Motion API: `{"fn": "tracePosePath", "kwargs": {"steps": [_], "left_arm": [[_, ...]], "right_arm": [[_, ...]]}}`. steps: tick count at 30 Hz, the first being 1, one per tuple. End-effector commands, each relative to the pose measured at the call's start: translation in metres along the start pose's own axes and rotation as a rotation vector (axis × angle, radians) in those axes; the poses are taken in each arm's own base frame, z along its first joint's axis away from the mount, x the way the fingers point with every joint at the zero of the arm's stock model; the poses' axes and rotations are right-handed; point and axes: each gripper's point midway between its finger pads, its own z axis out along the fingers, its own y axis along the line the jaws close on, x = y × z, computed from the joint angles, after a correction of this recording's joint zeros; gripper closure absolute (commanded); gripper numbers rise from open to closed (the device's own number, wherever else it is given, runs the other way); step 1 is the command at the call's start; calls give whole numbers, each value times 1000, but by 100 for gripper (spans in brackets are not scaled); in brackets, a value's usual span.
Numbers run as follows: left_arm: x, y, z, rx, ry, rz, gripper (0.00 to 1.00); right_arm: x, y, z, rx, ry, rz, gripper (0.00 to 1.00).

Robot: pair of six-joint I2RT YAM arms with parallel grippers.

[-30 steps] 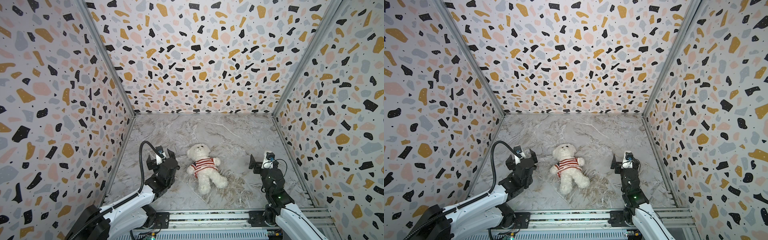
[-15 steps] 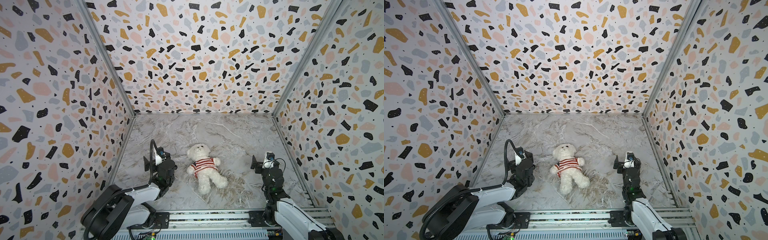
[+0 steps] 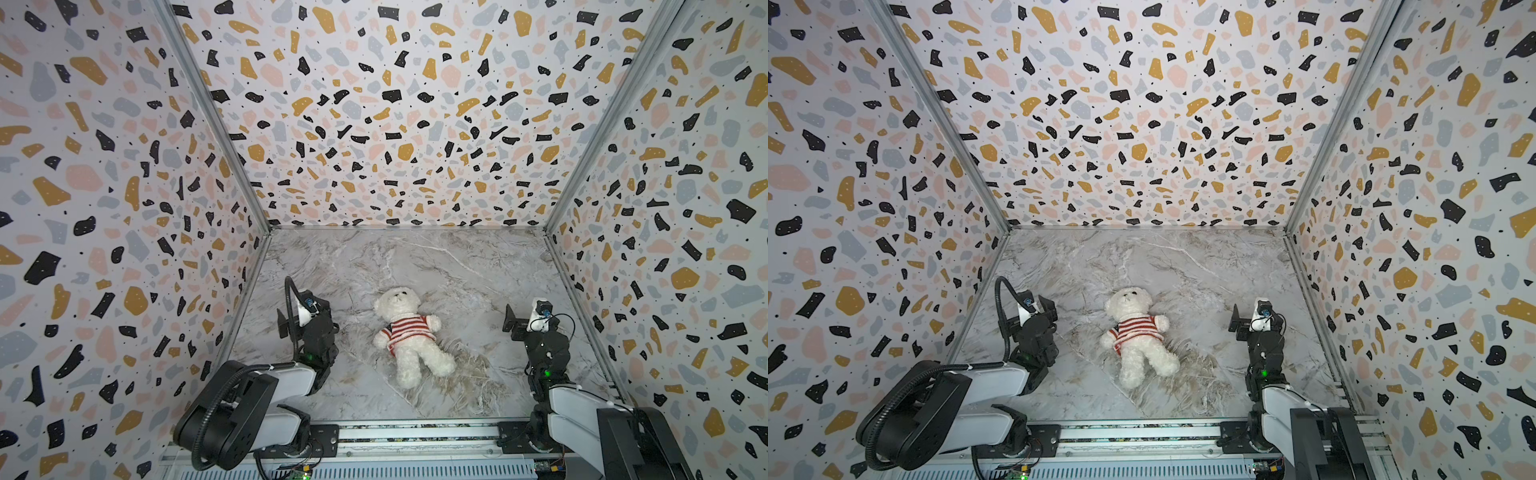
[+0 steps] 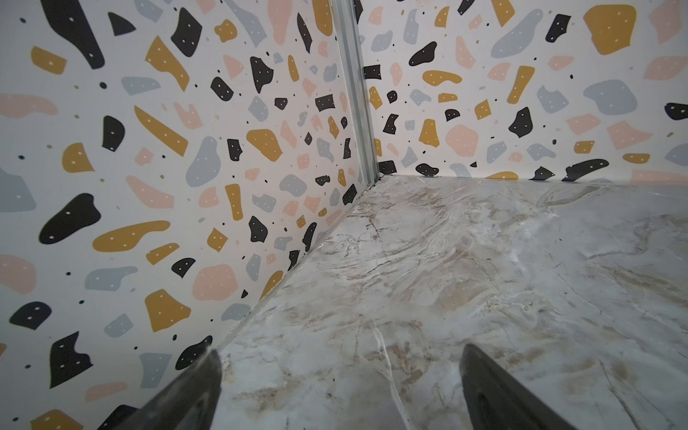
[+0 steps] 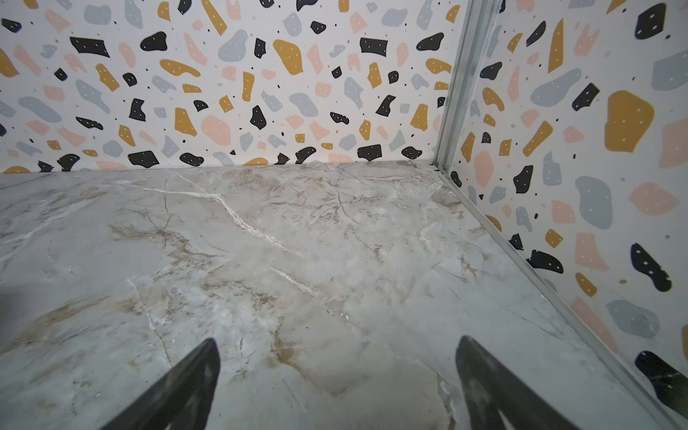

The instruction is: Dress the teddy bear

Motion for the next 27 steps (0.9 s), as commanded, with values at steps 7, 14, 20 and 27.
{"fn": "tracePosePath", "kwargs": {"steps": [7,14,20,27], "left_arm": [[-4,-1,16,106,-30,-142,0],[2,-8,18,150,-26,-131,0],[3,-12,21,184,-17,-130,0],[4,-12,23,189,-12,-133,0]], "right_arm": [[-24,14,22,-84,-97,-13,1],[-12,18,39,-108,-61,-16,1],[-11,18,49,-105,-39,-21,1],[0,18,58,-72,25,-36,1]]}}
